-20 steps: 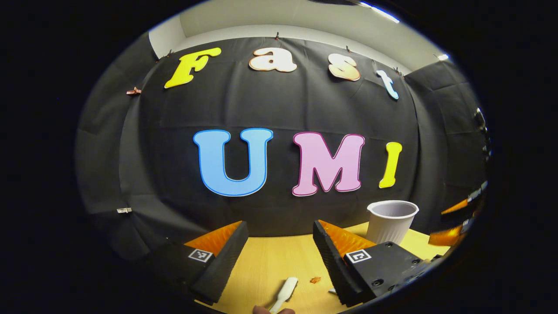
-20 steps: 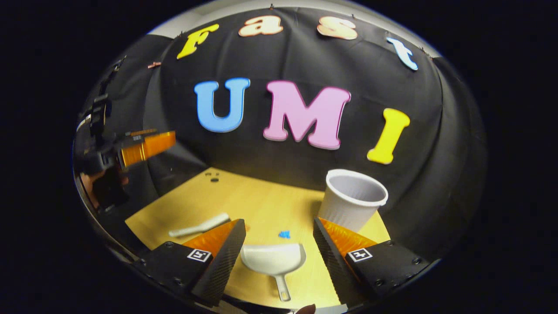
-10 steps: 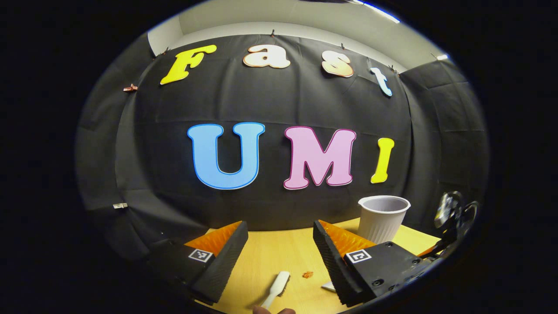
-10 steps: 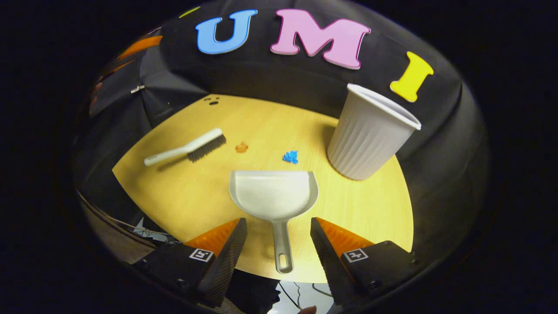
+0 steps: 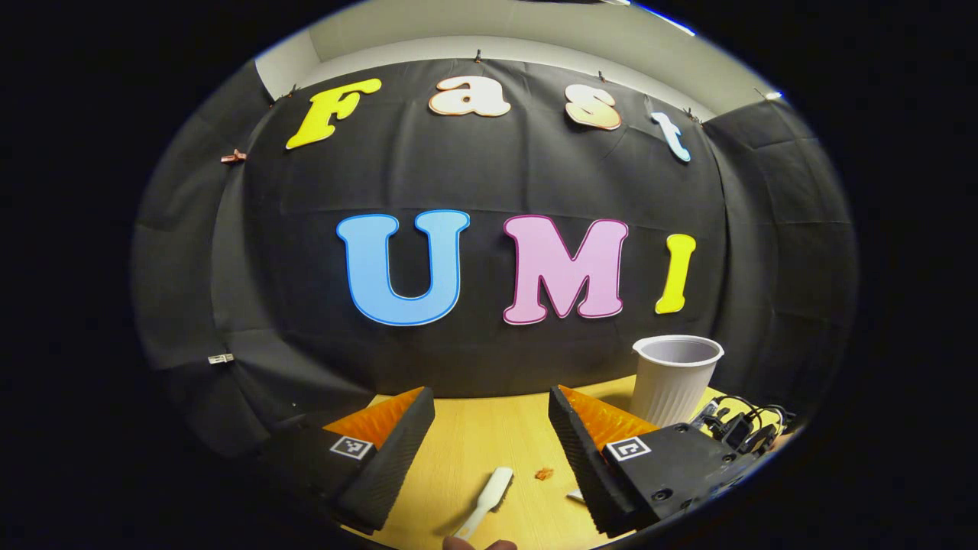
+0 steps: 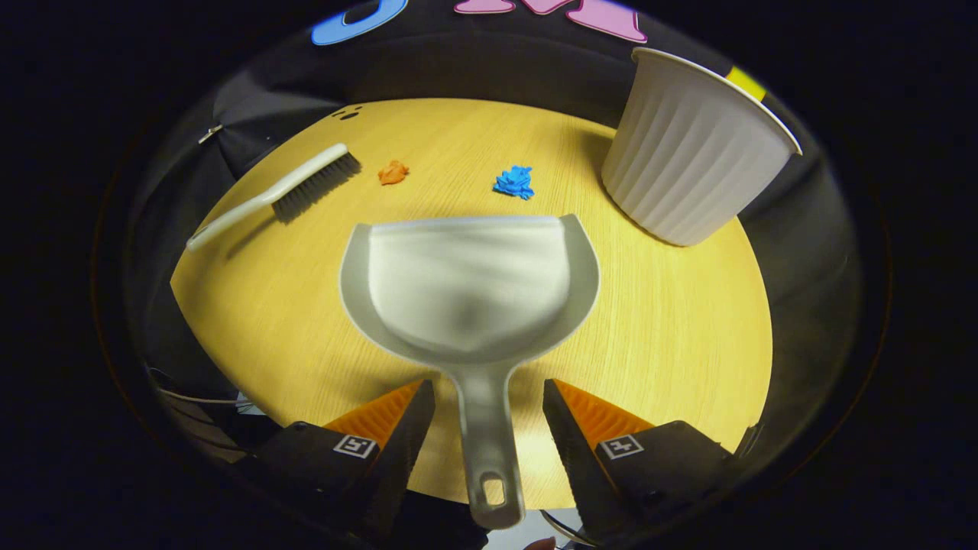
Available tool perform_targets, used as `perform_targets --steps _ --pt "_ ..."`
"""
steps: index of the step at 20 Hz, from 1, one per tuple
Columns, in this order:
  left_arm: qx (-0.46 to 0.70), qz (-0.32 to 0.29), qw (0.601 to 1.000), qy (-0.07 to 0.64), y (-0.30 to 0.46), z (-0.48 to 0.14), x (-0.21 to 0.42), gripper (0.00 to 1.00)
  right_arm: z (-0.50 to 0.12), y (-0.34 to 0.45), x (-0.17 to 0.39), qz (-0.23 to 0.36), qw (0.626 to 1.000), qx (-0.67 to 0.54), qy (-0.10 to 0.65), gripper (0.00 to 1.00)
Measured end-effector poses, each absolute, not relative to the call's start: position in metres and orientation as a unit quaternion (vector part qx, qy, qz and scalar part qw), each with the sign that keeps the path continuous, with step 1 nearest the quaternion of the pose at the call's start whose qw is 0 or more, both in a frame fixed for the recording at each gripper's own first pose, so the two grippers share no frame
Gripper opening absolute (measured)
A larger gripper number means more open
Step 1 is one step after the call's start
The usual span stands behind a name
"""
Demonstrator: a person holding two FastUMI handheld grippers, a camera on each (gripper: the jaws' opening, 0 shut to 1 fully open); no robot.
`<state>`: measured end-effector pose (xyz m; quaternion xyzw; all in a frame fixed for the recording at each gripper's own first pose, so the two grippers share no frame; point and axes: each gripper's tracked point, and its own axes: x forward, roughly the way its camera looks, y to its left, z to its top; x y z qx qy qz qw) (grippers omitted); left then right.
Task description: Pick up the small broom and dustpan from the desktop, sweep the trash into the dustpan with the broom, and then empty the trash into the garbage bin.
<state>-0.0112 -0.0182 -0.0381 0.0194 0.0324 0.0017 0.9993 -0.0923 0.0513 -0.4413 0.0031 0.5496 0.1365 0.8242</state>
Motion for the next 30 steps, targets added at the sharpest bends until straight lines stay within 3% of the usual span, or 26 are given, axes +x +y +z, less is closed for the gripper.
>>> perform_targets --steps 7,10,11,13,14,21,22,23,30 --pt "0.020 0.024 0.999 0.040 -0.008 -0.042 -0.006 0.95 -0.464 0.069 -0.086 0.146 0.799 0.025 0.583 0.87" --pt "0.027 0.027 0.998 0.043 -0.009 -0.045 -0.003 0.95 -0.463 0.069 -0.084 0.144 0.794 0.030 0.590 0.70" --pt "0.029 0.029 0.998 0.045 -0.008 -0.045 -0.002 0.95 -0.467 0.070 -0.084 0.149 0.789 0.026 0.595 0.71" --pt "0.028 0.033 0.998 0.052 -0.008 -0.049 0.001 0.95 -0.462 0.068 -0.082 0.156 0.788 0.020 0.595 0.53" --pt "0.029 0.036 0.997 0.056 -0.007 -0.053 0.002 0.95 -0.463 0.067 -0.082 0.157 0.786 0.021 0.598 0.37" --pt "0.021 0.037 0.995 0.086 -0.003 -0.075 0.016 0.95 -0.462 0.066 -0.088 0.174 0.770 0.013 0.614 0.41" --pt "0.019 0.031 0.995 0.093 -0.005 -0.082 0.018 0.95 -0.458 0.065 -0.088 0.178 0.773 0.012 0.609 0.40" --pt "0.016 0.024 0.994 0.103 -0.006 -0.088 0.020 0.95 -0.451 0.063 -0.086 0.182 0.777 0.010 0.602 0.33" --pt "0.011 -0.068 0.965 0.253 -0.017 -0.184 0.030 0.95 -0.406 0.036 -0.093 0.221 0.789 -0.024 0.572 0.36"
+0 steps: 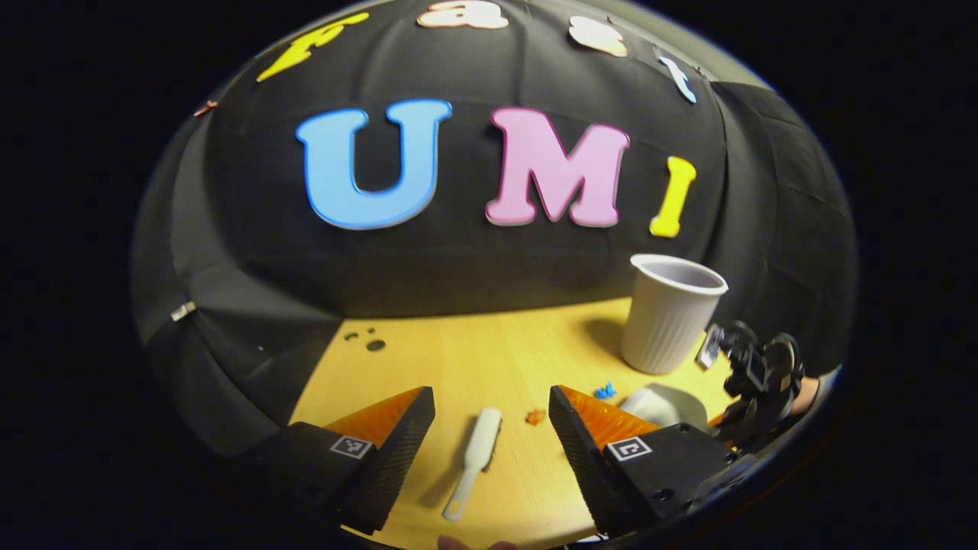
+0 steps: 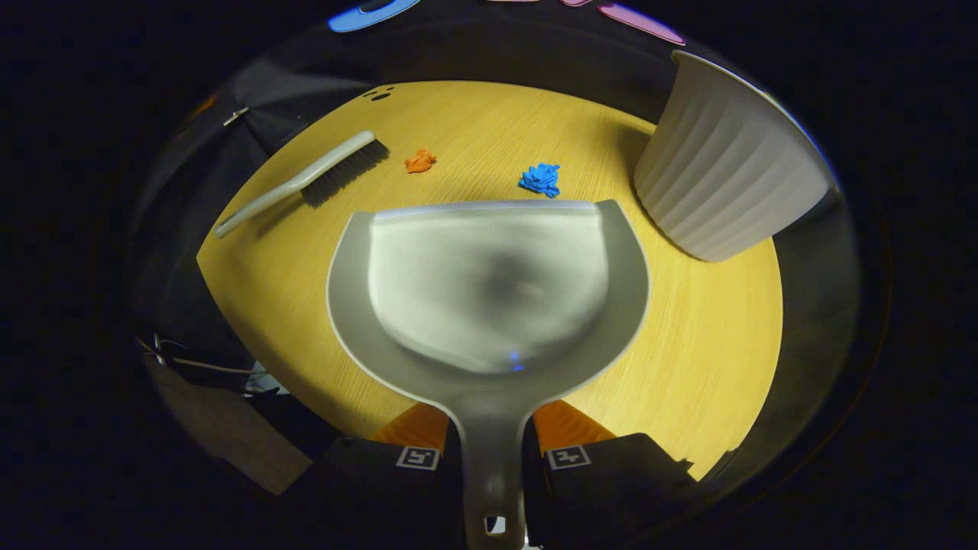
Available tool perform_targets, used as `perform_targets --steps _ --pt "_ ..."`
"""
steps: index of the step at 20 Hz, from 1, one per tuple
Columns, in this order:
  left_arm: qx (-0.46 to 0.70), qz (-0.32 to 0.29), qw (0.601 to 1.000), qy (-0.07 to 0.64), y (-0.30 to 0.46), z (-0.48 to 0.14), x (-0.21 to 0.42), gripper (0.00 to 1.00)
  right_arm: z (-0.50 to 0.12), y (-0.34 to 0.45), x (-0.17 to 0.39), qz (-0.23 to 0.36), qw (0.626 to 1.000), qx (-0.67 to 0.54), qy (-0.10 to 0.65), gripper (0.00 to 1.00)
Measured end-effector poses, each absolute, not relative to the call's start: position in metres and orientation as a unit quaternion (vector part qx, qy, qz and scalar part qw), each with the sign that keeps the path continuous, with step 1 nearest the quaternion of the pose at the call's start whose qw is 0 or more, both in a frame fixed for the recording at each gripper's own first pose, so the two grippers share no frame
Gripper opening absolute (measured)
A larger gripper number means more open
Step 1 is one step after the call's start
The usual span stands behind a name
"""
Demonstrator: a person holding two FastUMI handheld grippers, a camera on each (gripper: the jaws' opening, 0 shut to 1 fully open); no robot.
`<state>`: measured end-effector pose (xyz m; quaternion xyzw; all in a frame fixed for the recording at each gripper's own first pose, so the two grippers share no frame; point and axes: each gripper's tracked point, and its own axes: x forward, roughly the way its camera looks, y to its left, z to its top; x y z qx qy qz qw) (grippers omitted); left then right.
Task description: Pick up the small broom and dustpan from the desktop, sweep the trash into the dustpan with the broom, and then empty the trash into the garbage bin.
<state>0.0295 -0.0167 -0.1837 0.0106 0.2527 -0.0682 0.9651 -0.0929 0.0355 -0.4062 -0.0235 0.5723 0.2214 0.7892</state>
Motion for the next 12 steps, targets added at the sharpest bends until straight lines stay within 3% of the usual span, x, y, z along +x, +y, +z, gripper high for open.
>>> perform_targets --steps 2,4,5,6,9,12 --pt "0.028 -0.076 0.952 0.296 -0.011 -0.215 0.028 0.95 -0.397 0.026 -0.092 0.223 0.795 -0.032 0.563 0.40" --pt "0.042 -0.086 0.935 0.341 -0.006 -0.246 0.027 0.96 -0.391 0.022 -0.090 0.225 0.803 -0.027 0.551 0.32" --pt "0.048 -0.093 0.925 0.365 -0.005 -0.262 0.026 0.96 -0.388 0.020 -0.089 0.226 0.806 -0.024 0.546 0.36" --pt "0.055 -0.098 0.915 0.389 -0.004 -0.278 0.025 0.96 -0.386 0.018 -0.089 0.227 0.808 -0.023 0.543 0.32" --pt "0.054 -0.101 0.888 0.445 0.002 -0.323 0.029 0.93 -0.384 0.012 -0.091 0.224 0.808 -0.025 0.544 0.40" --pt "0.041 -0.095 0.860 0.499 0.010 -0.360 0.027 0.93 -0.384 0.008 -0.096 0.221 0.805 -0.026 0.550 0.36"
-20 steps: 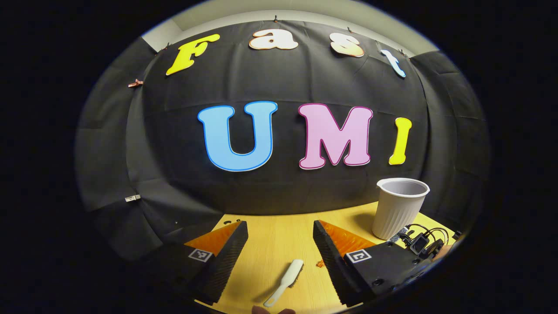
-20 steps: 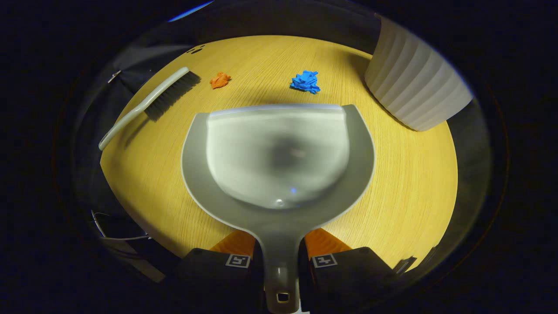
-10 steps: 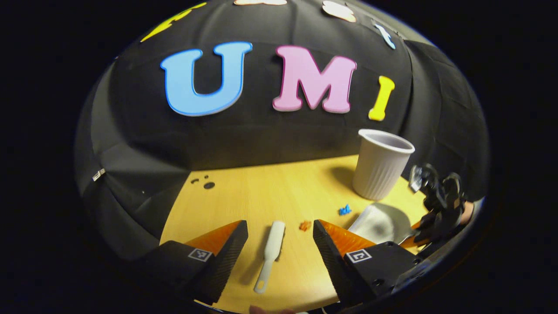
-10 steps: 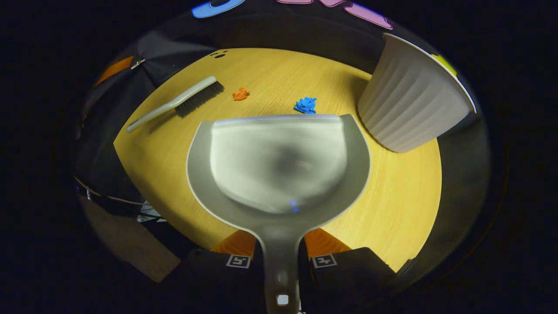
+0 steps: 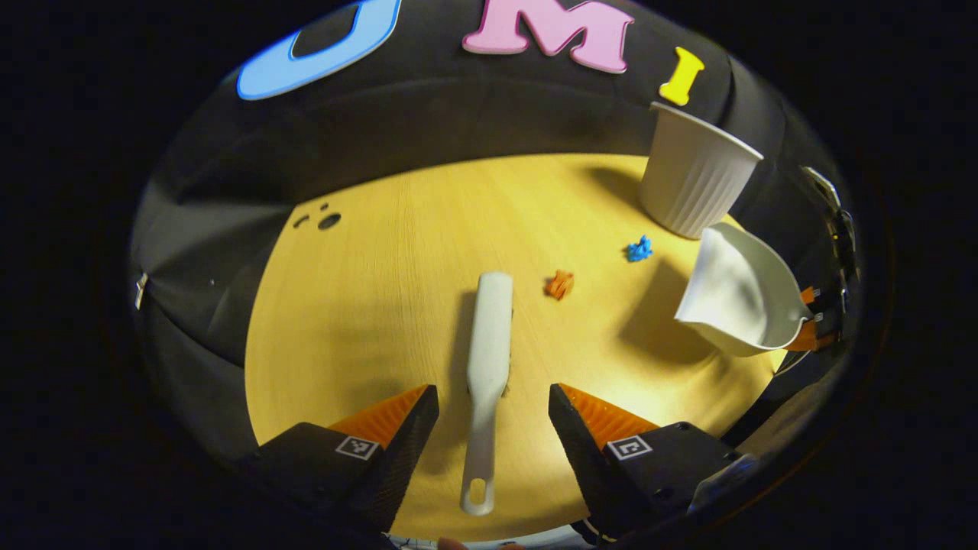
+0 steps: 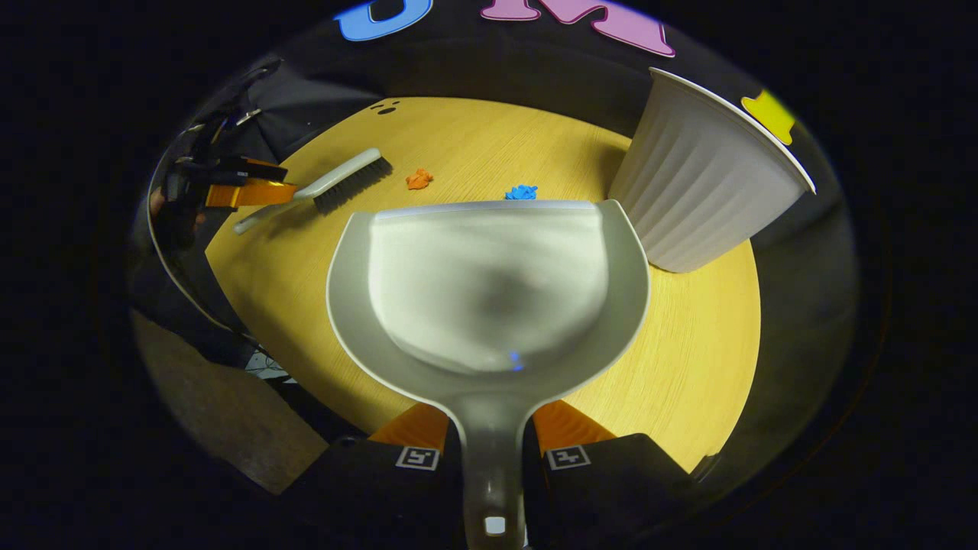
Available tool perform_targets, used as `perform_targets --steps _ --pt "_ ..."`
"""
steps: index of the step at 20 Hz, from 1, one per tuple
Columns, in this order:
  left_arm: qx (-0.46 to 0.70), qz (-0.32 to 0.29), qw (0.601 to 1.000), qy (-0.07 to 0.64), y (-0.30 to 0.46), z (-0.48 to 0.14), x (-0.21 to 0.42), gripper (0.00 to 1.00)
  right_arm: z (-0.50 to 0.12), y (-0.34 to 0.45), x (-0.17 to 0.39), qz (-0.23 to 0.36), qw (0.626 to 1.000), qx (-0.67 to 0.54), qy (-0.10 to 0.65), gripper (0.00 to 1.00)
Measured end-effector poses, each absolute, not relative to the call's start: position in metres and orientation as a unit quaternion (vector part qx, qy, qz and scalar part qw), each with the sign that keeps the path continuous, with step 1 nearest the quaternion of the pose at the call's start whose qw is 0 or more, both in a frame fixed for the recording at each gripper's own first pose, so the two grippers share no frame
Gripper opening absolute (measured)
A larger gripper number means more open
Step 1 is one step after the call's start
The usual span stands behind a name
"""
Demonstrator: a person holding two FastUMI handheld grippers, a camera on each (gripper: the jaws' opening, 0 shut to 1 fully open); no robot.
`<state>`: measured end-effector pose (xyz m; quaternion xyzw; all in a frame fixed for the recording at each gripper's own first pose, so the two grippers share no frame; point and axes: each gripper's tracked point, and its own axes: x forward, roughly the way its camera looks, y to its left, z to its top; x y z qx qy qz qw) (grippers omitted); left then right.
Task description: Pick up the small broom and dustpan from the desktop, sweep the trash into the dustpan with the broom, and then empty the trash into the garbage bin.
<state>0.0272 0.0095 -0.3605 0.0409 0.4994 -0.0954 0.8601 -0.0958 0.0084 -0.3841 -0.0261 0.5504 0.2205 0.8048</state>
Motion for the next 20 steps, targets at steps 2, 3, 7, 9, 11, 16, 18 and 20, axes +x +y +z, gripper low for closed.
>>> perform_targets --steps 2,3,7,9,11,16,18,20 --pt "0.031 -0.094 0.842 0.530 0.010 -0.385 0.027 0.92 -0.385 0.005 -0.097 0.216 0.804 -0.026 0.553 0.36" --pt "0.028 -0.091 0.835 0.541 0.010 -0.393 0.028 0.91 -0.384 0.003 -0.098 0.214 0.804 -0.026 0.554 0.36" --pt "0.033 -0.089 0.815 0.572 0.011 -0.419 0.029 0.88 -0.385 -0.001 -0.100 0.206 0.803 -0.018 0.559 0.36" --pt "0.044 -0.085 0.808 0.581 0.014 -0.425 0.029 0.80 -0.387 0.000 -0.102 0.206 0.801 -0.015 0.561 0.39" --pt "0.048 -0.081 0.806 0.584 0.014 -0.431 0.031 0.62 -0.388 0.000 -0.105 0.208 0.799 -0.012 0.564 0.36" --pt "0.064 -0.087 0.805 0.584 0.010 -0.431 0.043 0.45 -0.394 0.005 -0.111 0.227 0.785 -0.015 0.576 0.36" --pt "0.088 -0.085 0.799 0.589 0.011 -0.432 0.049 0.27 -0.398 0.004 -0.107 0.243 0.776 -0.032 0.581 0.40" --pt "0.104 -0.084 0.806 0.576 0.006 -0.425 0.066 0.26 -0.403 -0.002 -0.098 0.260 0.767 -0.058 0.583 0.36"
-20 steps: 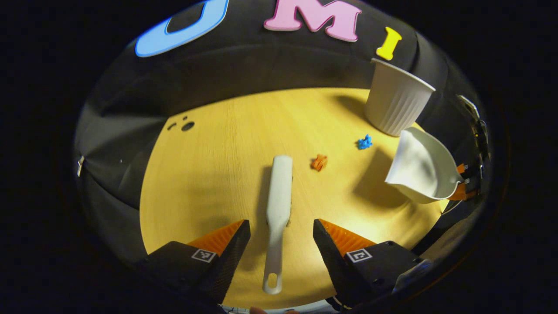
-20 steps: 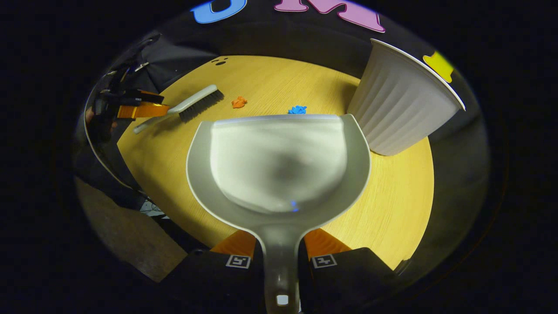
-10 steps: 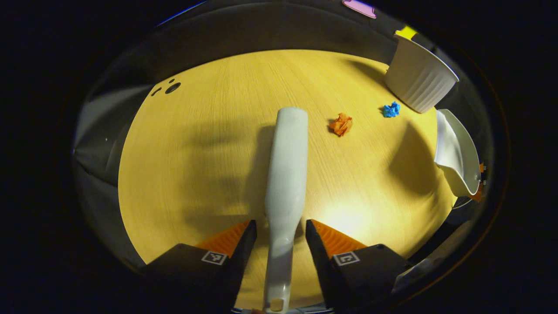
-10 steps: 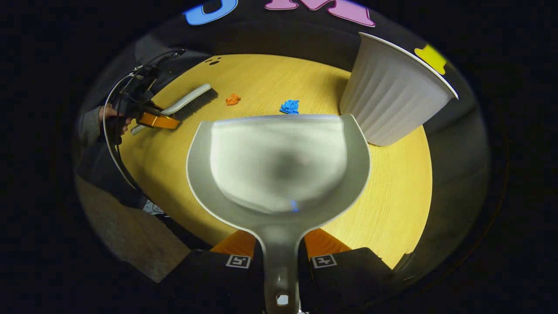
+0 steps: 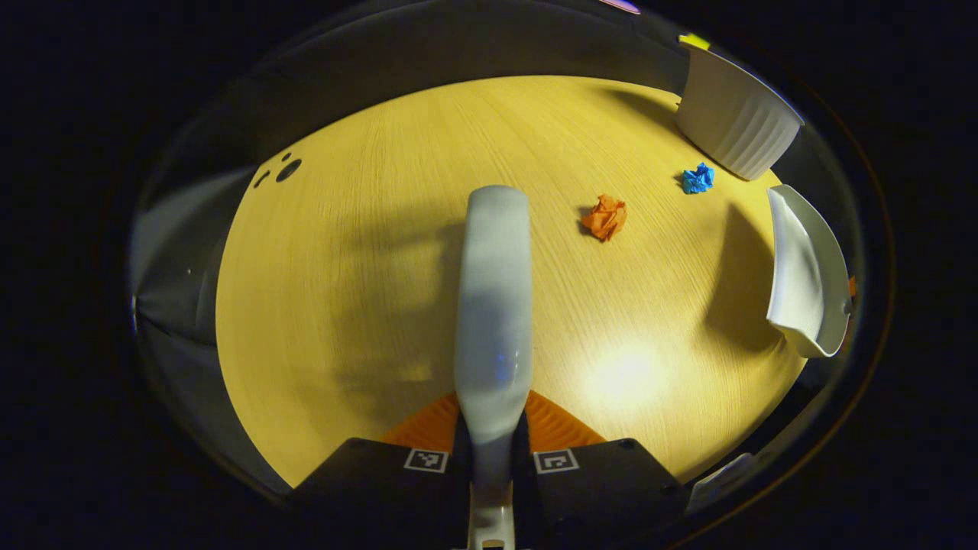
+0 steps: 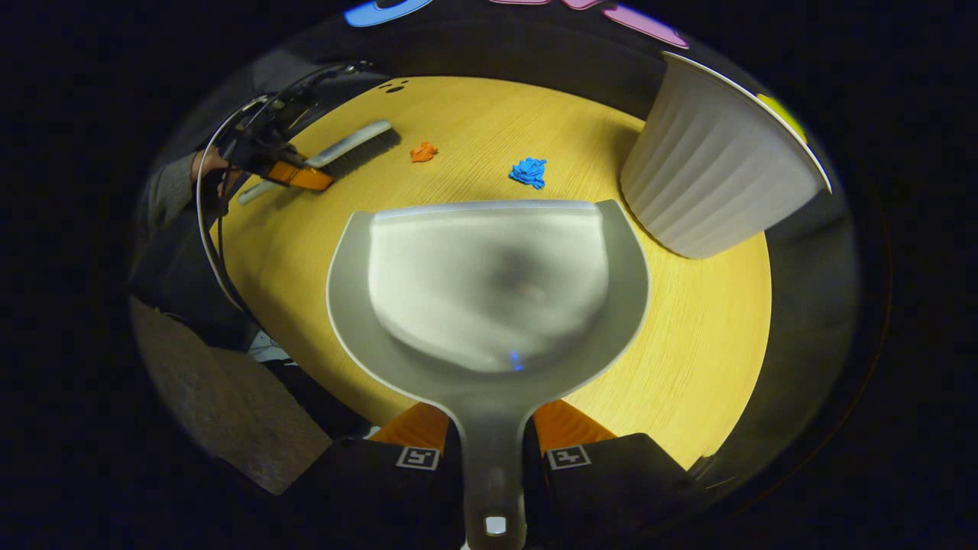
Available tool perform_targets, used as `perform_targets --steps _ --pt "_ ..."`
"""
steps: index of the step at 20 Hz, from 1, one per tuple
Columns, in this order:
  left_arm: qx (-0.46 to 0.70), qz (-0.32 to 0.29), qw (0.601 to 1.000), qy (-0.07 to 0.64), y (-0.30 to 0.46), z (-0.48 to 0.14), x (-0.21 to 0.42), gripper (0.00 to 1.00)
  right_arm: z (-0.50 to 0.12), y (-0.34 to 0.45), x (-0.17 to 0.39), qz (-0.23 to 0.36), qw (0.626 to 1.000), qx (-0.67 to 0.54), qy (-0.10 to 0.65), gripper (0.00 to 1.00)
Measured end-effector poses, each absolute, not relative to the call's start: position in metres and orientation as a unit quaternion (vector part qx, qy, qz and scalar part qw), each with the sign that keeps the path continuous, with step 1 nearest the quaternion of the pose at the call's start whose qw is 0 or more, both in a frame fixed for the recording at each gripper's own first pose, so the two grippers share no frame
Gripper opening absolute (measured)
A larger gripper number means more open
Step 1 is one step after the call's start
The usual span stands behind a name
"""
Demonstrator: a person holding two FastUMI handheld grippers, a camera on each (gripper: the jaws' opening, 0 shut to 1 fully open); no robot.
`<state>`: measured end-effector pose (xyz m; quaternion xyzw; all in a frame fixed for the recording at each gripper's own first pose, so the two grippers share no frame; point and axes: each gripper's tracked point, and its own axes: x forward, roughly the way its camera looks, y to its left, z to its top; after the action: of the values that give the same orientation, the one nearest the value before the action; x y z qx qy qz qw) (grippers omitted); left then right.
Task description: Pick up the small broom and dustpan from the desktop, sweep the trash into the dustpan with the broom, and then empty the trash into the garbage bin.
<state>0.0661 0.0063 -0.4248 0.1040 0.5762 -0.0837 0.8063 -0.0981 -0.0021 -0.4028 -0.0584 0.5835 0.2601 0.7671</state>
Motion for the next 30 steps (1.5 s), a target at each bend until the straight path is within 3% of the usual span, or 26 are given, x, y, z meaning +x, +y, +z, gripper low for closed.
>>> perform_targets --steps 3,4,12,19,20,21,25,30 --pt "0.119 -0.078 0.818 0.558 -0.003 -0.418 0.097 0.24 -0.415 -0.013 -0.083 0.278 0.750 -0.101 0.592 0.40" --pt "0.119 -0.077 0.819 0.556 -0.007 -0.418 0.104 0.25 -0.420 -0.016 -0.077 0.282 0.745 -0.110 0.594 0.36" --pt "0.129 -0.115 0.805 0.568 -0.059 -0.432 0.122 0.27 -0.442 -0.020 -0.050 0.330 0.712 -0.135 0.606 0.36" --pt "0.111 -0.184 0.789 0.576 -0.133 -0.430 0.112 0.25 -0.451 -0.013 -0.040 0.348 0.715 -0.120 0.595 0.36" --pt "0.110 -0.196 0.785 0.577 -0.143 -0.429 0.110 0.25 -0.453 -0.014 -0.039 0.350 0.716 -0.120 0.592 0.40" --pt "0.111 -0.207 0.781 0.578 -0.151 -0.428 0.108 0.24 -0.454 -0.014 -0.038 0.352 0.718 -0.119 0.589 0.36" --pt "0.103 -0.253 0.767 0.581 -0.180 -0.427 0.105 0.23 -0.457 -0.014 -0.037 0.360 0.723 -0.116 0.579 0.39" --pt "0.090 -0.314 0.743 0.585 -0.203 -0.416 0.084 0.23 -0.462 -0.015 -0.038 0.366 0.730 -0.109 0.568 0.36"
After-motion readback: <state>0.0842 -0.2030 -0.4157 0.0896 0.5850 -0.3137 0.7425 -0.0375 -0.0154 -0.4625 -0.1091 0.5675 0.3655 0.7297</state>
